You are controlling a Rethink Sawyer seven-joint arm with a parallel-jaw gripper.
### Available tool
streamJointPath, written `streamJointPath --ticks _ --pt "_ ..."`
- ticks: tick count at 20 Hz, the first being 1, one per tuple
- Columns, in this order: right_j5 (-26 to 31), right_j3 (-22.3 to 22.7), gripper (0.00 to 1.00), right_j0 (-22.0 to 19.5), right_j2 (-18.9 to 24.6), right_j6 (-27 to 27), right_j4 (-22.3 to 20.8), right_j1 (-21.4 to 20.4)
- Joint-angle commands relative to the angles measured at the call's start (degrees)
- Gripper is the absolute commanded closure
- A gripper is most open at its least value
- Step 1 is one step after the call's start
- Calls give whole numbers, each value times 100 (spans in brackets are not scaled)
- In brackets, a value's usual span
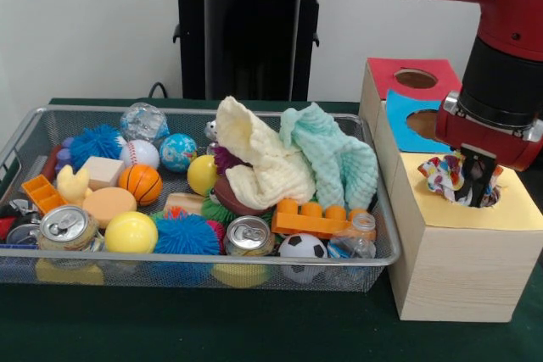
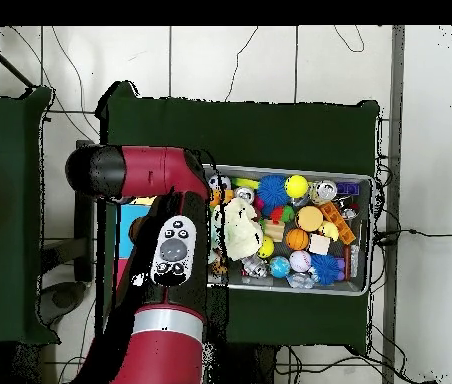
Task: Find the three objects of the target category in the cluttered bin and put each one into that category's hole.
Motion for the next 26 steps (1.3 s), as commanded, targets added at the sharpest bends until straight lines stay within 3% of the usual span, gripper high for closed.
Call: streamJointPath --ticks 1,8,15,26 --pt "54 251 100 -156 293 852 109 281" --pt "-540 219 100 -298 407 668 9 629" --pt "-1420 412 100 -532 784 602 111 1008" --pt "-520 428 100 -339 423 695 50 536"
